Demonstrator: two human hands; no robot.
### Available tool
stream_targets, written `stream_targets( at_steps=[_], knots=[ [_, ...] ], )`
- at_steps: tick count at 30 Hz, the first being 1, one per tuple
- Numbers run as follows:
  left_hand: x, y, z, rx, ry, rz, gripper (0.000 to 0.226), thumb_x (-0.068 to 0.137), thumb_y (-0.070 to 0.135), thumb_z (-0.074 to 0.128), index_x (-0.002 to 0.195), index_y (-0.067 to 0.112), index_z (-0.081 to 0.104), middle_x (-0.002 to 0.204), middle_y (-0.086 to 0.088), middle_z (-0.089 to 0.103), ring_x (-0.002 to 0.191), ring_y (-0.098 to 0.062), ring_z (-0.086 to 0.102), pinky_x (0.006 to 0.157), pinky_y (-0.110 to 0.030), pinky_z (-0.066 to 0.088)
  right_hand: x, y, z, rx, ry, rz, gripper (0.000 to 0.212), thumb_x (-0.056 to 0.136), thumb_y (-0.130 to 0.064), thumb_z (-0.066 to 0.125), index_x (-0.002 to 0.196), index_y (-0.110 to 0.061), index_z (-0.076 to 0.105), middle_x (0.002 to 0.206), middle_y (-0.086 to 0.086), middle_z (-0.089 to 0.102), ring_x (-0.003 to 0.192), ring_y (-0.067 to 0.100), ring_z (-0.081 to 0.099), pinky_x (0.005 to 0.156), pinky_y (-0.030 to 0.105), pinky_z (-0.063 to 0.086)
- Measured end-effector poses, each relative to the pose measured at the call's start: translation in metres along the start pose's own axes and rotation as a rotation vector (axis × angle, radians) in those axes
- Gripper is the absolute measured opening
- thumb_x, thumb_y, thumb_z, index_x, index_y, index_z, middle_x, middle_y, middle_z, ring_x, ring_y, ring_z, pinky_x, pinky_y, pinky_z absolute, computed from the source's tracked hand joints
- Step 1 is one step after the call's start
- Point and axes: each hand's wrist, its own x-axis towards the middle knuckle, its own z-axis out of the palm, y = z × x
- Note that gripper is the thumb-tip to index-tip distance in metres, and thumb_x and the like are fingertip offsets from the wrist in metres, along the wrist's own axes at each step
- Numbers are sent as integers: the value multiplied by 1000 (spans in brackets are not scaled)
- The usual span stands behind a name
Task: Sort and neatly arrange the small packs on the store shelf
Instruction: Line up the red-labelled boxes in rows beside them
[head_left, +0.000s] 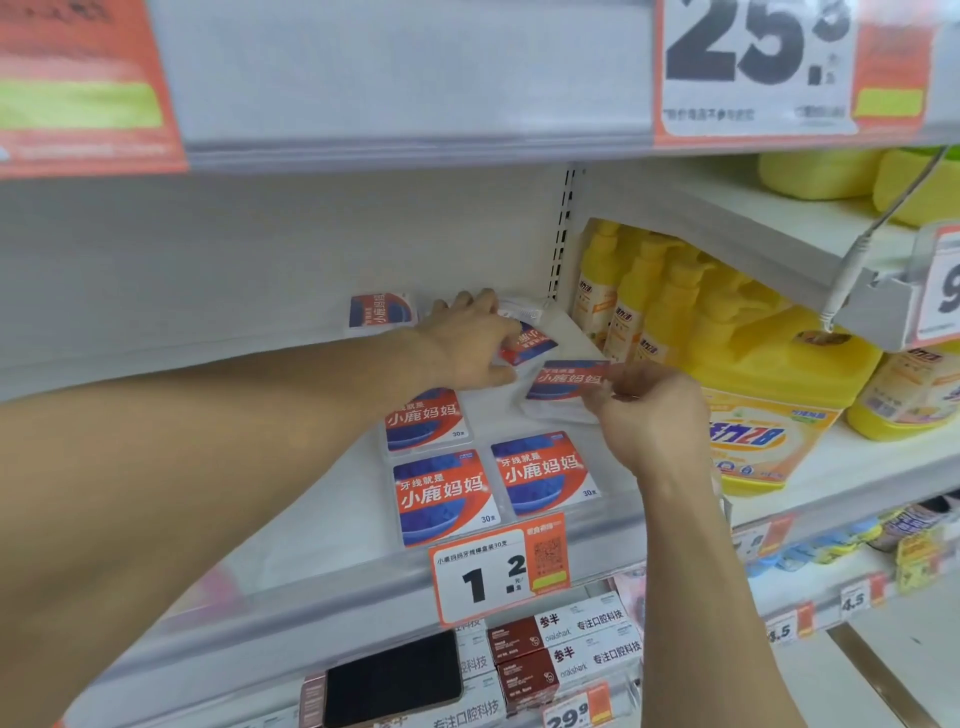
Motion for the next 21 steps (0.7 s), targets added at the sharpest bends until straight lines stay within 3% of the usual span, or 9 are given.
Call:
stream_targets(
  at_steps=[9, 12, 15, 18, 21],
  knots=[
    [-2, 5, -1, -10, 25, -101, 51, 79, 50, 66, 123, 24, 56, 130, -9, 42, 121, -28, 40, 101, -49, 39, -1, -4, -1, -56, -90, -38, 26, 89, -14, 63, 113, -16, 75, 110, 4, 74, 94, 20, 67, 72, 24, 48],
    [-4, 7, -3, -7, -3, -123, 54, 81, 45, 67, 129, 27, 52, 133, -9, 40, 124, -29, 39, 104, -50, 37, -2, -6, -1, -43, -135, -36, 26, 93, -13, 60, 115, -17, 74, 106, 1, 72, 85, 15, 61, 60, 18, 46],
    [-7, 7, -2, -3, -15, -134, 56, 81, 43, 68, 133, 29, 50, 136, -9, 39, 127, -29, 37, 106, -51, 35, -3, -7, 2, -24, -204, -65, 26, 95, -14, 57, 114, -19, 73, 108, 0, 72, 87, 15, 64, 65, 23, 54],
    [-12, 5, -4, -11, -20, -133, 57, 81, 43, 69, 133, 28, 51, 138, -8, 40, 128, -28, 38, 106, -51, 35, -4, -7, 5, -64, -262, -92, 28, 97, -14, 52, 117, -20, 71, 103, -2, 70, 81, 13, 64, 56, 18, 50],
    [-17, -1, -9, -3, -32, -125, 53, 83, 41, 69, 133, 28, 54, 142, -7, 40, 131, -27, 37, 108, -50, 35, -5, -7, 9, -106, -321, -100, 28, 99, -17, 51, 122, -21, 68, 113, 1, 71, 84, 15, 65, 58, 19, 51]
  ],
)
